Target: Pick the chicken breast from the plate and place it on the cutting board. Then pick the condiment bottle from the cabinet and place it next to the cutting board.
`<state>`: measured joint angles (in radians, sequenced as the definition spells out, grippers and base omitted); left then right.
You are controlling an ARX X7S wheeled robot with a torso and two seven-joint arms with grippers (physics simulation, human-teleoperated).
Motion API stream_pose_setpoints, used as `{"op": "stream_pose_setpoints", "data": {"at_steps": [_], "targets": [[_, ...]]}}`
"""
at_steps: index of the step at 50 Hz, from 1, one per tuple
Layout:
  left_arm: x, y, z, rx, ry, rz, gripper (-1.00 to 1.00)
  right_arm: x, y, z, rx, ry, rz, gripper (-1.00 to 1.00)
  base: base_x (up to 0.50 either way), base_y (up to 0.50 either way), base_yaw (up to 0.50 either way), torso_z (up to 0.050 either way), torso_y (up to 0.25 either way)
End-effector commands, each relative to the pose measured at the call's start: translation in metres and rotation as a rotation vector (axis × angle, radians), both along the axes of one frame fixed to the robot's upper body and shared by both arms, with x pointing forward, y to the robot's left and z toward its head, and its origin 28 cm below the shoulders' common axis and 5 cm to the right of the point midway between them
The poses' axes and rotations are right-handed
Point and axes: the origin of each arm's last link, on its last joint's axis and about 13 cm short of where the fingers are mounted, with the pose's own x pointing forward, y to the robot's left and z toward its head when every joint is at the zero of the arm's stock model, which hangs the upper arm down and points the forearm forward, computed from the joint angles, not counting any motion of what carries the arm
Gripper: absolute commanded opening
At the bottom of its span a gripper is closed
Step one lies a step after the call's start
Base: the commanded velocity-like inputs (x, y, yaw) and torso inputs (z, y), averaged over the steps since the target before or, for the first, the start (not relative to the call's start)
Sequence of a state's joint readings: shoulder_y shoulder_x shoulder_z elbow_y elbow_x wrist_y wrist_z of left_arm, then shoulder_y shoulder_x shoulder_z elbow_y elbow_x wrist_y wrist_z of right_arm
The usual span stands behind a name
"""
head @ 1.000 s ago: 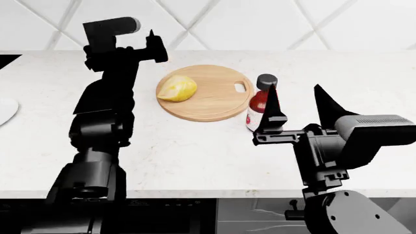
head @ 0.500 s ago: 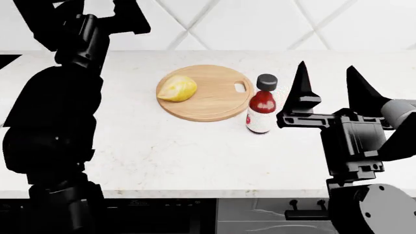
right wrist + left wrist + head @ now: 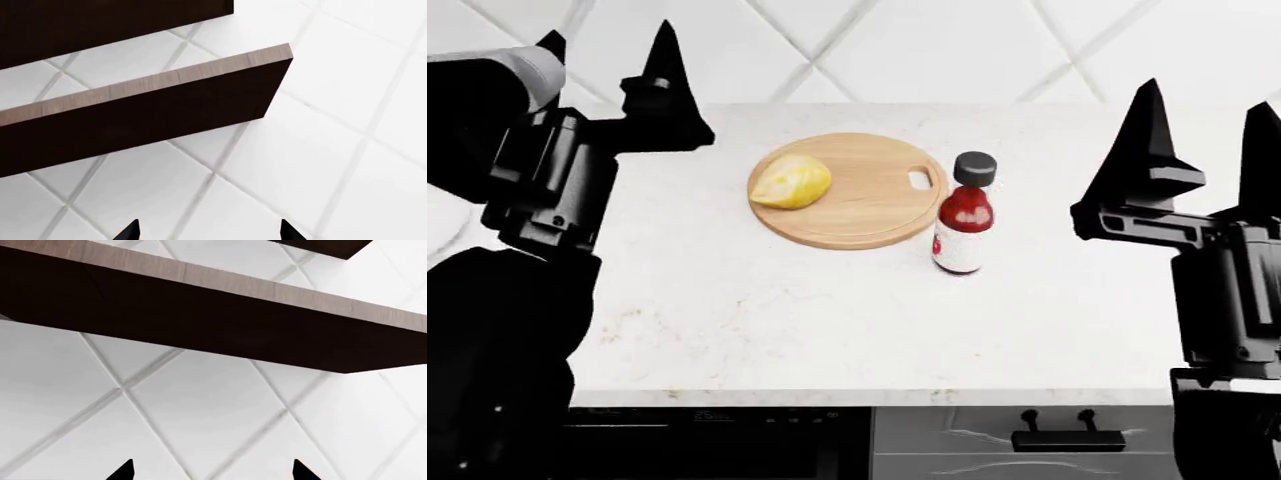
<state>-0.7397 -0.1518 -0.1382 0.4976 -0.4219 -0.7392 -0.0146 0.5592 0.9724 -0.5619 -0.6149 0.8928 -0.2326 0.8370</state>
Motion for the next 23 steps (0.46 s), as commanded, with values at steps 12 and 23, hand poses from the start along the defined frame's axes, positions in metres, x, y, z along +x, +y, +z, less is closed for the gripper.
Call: {"op": "stream_pose_setpoints", "data": {"at_steps": [12,23], "targets": [[-0.065,0.008,-0.019,-0.060,-0.130,-0.001,1.00,-0.038,-0.009,0.003,0.037,-0.079,0.006,1.00,0.00,0.00,0.00,0.000,0.000],[-0.085,0.006,-0.020,-0.072,-0.201,-0.027,1.00,-0.056,-0.006,0.002,0.024,-0.083,0.018,1.00,0.00,0.00,0.00,0.000,0.000]]}}
